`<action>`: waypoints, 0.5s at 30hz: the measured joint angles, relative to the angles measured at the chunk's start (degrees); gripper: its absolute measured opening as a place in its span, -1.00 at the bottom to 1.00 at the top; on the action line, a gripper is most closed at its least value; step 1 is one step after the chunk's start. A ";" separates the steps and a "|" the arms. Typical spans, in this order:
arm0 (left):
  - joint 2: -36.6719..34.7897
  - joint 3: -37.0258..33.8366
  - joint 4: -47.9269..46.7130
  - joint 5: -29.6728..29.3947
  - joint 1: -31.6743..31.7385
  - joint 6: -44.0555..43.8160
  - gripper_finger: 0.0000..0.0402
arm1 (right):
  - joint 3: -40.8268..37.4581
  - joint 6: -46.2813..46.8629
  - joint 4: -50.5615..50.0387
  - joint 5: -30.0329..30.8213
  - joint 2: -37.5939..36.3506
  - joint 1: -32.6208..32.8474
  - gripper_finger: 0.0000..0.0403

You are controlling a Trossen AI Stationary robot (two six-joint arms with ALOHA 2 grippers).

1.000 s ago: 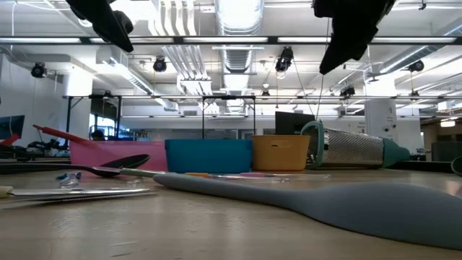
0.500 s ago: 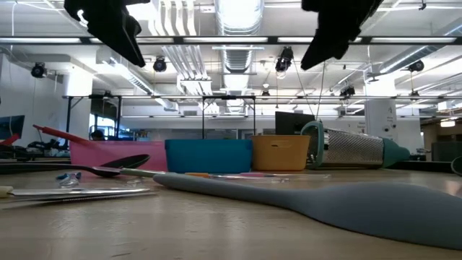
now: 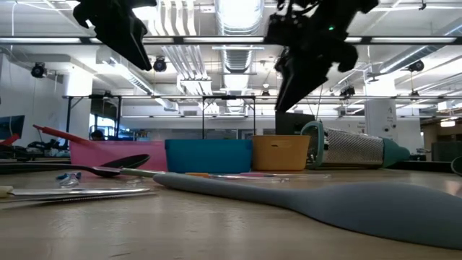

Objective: Pick & Place Kitchen Items
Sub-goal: Put the pink spatula into the blue bin

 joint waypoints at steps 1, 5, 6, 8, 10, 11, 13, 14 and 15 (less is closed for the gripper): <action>0.06 0.00 0.08 -0.06 0.00 0.00 -0.13 | 1.05 -1.05 -0.11 -0.54 1.42 -0.27 -0.42; -0.02 0.00 0.08 -0.02 0.00 -0.01 -0.13 | 5.49 -4.30 -1.78 -2.03 6.37 -1.19 -0.25; -0.13 0.00 0.05 -0.02 0.00 -0.01 -0.13 | 6.46 -5.02 -2.60 -2.04 7.47 -1.34 -0.21; -0.32 0.00 0.06 -0.02 0.01 0.01 -0.13 | 8.30 -6.41 -4.13 -2.04 9.75 -1.61 -0.14; -0.48 0.00 0.03 -0.03 0.00 0.42 -0.13 | 10.18 -7.45 -5.34 -2.05 11.84 -1.67 -0.08; -0.55 0.00 0.04 -0.05 0.01 0.76 -0.13 | 11.08 -7.89 -6.11 -2.07 12.96 -1.65 -0.06; -0.68 0.00 0.06 -0.41 0.00 1.27 -0.13 | 12.89 -8.81 -6.58 -2.76 15.04 -1.63 -0.03; -0.70 0.00 0.06 -0.59 0.00 1.29 -0.13 | 13.62 -9.18 -7.13 -3.18 16.02 -1.67 -0.02; -0.70 0.00 0.02 -0.83 0.00 1.34 -0.13 | 14.26 -9.33 -7.66 -3.27 17.09 -1.67 -0.02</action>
